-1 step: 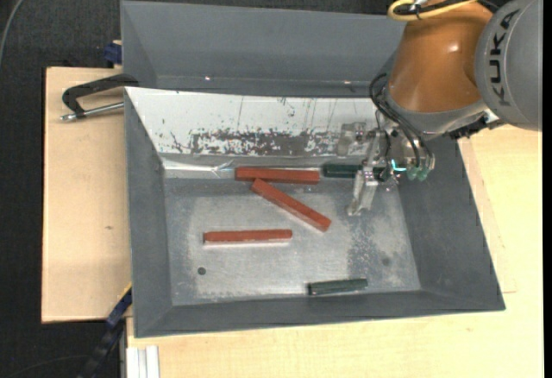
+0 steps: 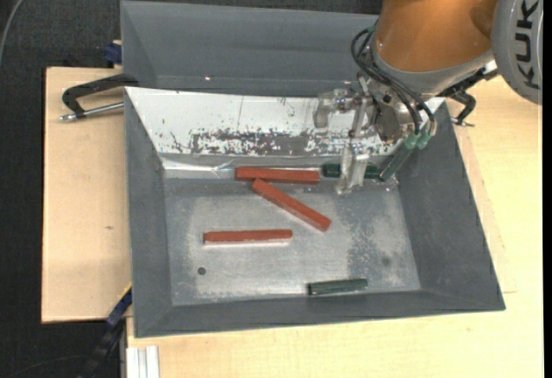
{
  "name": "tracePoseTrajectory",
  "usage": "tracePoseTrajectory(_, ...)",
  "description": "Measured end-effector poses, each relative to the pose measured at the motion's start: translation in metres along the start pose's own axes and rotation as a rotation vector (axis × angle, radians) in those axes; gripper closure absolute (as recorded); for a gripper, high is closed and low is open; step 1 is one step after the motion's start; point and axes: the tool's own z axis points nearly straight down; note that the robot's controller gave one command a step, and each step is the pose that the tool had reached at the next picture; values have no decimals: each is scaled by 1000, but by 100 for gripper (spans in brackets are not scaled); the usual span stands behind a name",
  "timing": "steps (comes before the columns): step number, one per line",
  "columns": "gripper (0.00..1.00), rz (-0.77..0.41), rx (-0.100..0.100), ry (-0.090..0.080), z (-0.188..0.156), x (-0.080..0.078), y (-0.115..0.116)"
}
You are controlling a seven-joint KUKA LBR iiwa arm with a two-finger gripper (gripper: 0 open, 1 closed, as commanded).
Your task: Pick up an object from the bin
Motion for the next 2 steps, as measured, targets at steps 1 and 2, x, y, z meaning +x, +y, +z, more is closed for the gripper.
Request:
tracePoseTrajectory(1, 0, -194, -2, 23, 188, 29, 2)
tracePoseTrajectory(2, 0, -307, -2, 15, 228, 14, 54)
